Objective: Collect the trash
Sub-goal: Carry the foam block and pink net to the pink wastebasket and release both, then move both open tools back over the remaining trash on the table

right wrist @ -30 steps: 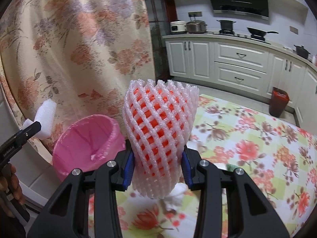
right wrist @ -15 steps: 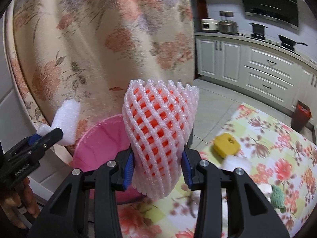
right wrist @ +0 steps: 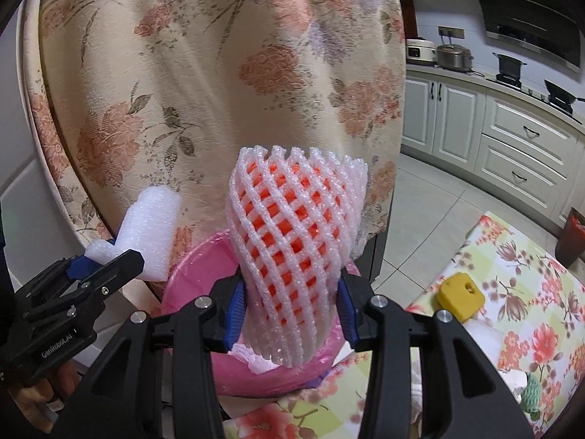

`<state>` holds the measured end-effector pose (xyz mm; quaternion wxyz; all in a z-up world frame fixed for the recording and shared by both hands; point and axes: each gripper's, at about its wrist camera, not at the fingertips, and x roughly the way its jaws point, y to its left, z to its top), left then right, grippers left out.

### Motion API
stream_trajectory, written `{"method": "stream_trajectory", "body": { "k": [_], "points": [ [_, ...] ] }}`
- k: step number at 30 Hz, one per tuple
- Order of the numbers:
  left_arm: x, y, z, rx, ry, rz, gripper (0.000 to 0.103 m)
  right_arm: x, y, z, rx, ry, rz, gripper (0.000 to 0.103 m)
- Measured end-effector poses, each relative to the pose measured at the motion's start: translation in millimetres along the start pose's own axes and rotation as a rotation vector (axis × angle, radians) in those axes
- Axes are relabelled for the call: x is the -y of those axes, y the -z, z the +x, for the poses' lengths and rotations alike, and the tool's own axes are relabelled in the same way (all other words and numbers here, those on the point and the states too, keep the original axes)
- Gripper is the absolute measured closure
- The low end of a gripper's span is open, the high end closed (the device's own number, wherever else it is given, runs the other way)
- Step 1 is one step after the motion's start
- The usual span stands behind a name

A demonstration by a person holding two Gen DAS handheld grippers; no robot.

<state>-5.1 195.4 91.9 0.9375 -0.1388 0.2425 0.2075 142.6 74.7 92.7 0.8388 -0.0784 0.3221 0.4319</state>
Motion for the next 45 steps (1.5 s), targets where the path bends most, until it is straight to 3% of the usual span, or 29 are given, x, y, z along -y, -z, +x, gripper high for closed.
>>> {"method": "stream_trajectory", "body": {
  "k": [4, 7, 16, 20, 32, 45],
  "points": [
    [0.3, 0.4, 2.0, -0.01, 0.018, 0.002, 0.051, -3.3, -3.0, 4.4, -0.007, -0.016, -0.007, 0.051],
    [-0.8, 1.4, 4.3, -0.02, 0.024, -0.006, 0.047, -4.0, -3.0, 5.5, -0.011, -0.02, -0.01, 0.05],
    [-3.4, 1.3, 0.5, -0.02, 0.02, -0.017, 0.047, -1.6, 0.6, 9.7, -0.035, -0.027, -0.012, 0.048],
    [-1.1, -1.9, -1.3, -0.011, 0.027, -0.014, 0.047, -3.8, 2.6, 11.6, -0.051, -0.046, -0.021, 0.041],
    [3.9, -3.4, -6.1, 0.004, 0.037, 0.0, 0.047, 0.7, 3.4, 7.2, -0.043, -0.035, -0.016, 0.041],
    [34.1, -1.2, 0.4, -0.019, 0.079, 0.057, 0.047, 38.2, 23.9, -35.5, 0.01, 0.086, 0.018, 0.036]
  ]
}}
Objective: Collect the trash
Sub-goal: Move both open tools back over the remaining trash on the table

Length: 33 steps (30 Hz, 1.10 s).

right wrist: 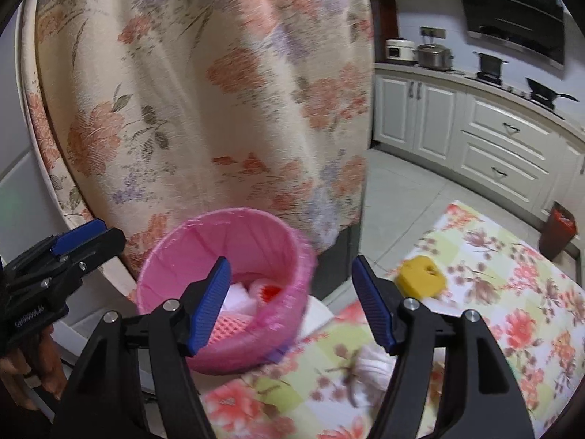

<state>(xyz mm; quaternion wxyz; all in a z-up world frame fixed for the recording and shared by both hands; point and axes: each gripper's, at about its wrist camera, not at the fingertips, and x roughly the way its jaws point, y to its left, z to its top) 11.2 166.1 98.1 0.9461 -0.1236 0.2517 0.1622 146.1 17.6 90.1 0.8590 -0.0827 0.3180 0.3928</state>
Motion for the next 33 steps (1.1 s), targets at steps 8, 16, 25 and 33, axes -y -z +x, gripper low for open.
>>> {"method": "stream_trajectory", "body": {
  "k": [8, 16, 25, 33],
  "points": [
    [31.5, 0.9, 2.5, -0.008, 0.04, 0.041, 0.047, 50.1, 25.3, -38.3, 0.018, 0.094, 0.059, 0.034],
    [67.0, 6.3, 2.5, -0.023, 0.077, 0.08, 0.047, 101.1, 54.9, -72.2, 0.023, 0.167, 0.134, 0.034],
    [114.0, 19.8, 16.7, -0.071, 0.133, 0.127, 0.047, 147.8, 91.5, -103.2, 0.017, 0.223, 0.203, 0.033],
    [149.3, 38.2, 35.3, -0.129, 0.17, 0.175, 0.047, 180.6, 119.0, -114.0, -0.003, 0.253, 0.258, 0.033]
  ]
}}
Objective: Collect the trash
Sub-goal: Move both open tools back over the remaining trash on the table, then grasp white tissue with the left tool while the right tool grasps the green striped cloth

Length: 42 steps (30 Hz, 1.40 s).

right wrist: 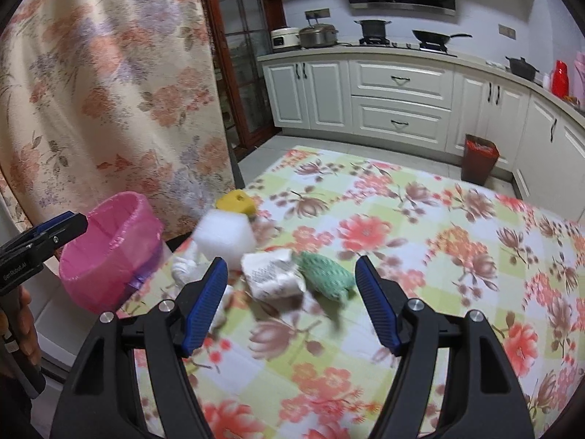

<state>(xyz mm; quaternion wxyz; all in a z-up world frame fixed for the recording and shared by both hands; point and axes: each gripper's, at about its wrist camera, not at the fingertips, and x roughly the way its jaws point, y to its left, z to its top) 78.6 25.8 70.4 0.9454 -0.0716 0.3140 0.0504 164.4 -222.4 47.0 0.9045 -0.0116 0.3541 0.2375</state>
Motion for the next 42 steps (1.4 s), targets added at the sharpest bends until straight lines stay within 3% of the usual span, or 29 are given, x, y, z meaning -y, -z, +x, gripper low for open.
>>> {"method": "stream_trajectory", "body": {
  "k": [22, 32, 42],
  "points": [
    [53.0, 46.6, 96.5, -0.21, 0.066, 0.046, 0.048, 53.3, 27.4, 36.6, -0.102, 0.063, 0.035, 0.028],
    [61.6, 57.7, 120.4, -0.275, 0.092, 0.054, 0.061, 53.3, 22.8, 57.3, -0.13, 0.059, 0.012, 0.028],
    [65.7, 57.1, 125.9, -0.298, 0.064, 0.075, 0.075, 52.1, 14.8, 87.1, -0.168, 0.044, -0.063, 0.028]
  ]
}}
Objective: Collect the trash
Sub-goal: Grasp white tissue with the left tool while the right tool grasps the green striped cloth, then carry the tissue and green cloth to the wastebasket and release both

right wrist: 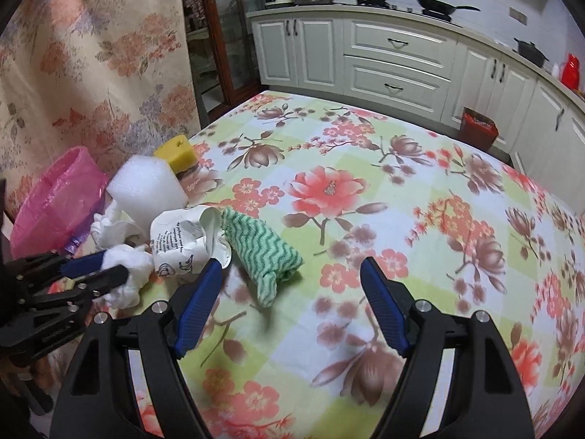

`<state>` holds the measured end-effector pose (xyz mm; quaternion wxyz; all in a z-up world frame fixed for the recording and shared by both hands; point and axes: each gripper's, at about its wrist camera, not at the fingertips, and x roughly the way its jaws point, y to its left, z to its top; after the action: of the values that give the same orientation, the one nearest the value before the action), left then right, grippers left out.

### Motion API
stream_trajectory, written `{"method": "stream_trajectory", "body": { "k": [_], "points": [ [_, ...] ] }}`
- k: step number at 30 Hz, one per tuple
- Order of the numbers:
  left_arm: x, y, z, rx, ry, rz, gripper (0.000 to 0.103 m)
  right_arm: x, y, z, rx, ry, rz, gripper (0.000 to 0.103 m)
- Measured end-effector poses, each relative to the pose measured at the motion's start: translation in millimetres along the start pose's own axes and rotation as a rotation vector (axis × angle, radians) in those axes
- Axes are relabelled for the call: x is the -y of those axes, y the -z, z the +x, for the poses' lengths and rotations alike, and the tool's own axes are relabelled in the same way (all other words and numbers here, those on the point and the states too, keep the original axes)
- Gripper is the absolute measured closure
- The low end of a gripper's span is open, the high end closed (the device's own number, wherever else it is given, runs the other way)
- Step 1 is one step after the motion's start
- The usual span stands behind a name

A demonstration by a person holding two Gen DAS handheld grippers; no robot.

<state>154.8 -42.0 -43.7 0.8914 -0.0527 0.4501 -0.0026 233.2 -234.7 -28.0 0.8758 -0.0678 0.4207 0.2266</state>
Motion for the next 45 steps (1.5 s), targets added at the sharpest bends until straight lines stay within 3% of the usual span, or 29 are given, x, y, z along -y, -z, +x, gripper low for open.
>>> {"method": "stream_trajectory", "body": {
  "k": [6, 11, 18, 20, 25, 34, 45],
  "points": [
    [6.9, -4.4, -12.4, 0.021, -0.033, 0.004, 0.075, -1.5, -4.0, 21.0, -0.037, -0.022, -0.067, 0.029],
    [13.4, -9.7, -22.8, 0.039, -0.062, 0.006, 0.075, -2.6, -6.0, 35.1, -0.061, -0.047, -0.097, 0.036],
    [11.4, -16.6, -36.7, 0.067, -0.092, -0.025, 0.075, -6.4, -10.1, 49.7, -0.092, -0.061, -0.137, 0.053],
    [9.3, -17.3, -38.9, 0.072, -0.09, -0.038, 0.075, -8.4, -10.3, 52.6, -0.103, -0.071, -0.148, 0.064],
    [1.4, -17.1, -48.2, 0.092, -0.098, -0.056, 0.075, -10.4, -11.0, 51.9, -0.103, -0.082, -0.156, 0.07],
    [-9.8, -25.3, -68.6, 0.16, -0.058, -0.053, 0.075, 2.3, -10.1, 0.0, 0.0, -0.048, -0.037, 0.071],
    [-34.9, -27.9, -105.0, 0.253, 0.0, -0.074, 0.075, -15.5, -3.7, -60.4, 0.092, -0.013, 0.049, 0.071]
  ]
}}
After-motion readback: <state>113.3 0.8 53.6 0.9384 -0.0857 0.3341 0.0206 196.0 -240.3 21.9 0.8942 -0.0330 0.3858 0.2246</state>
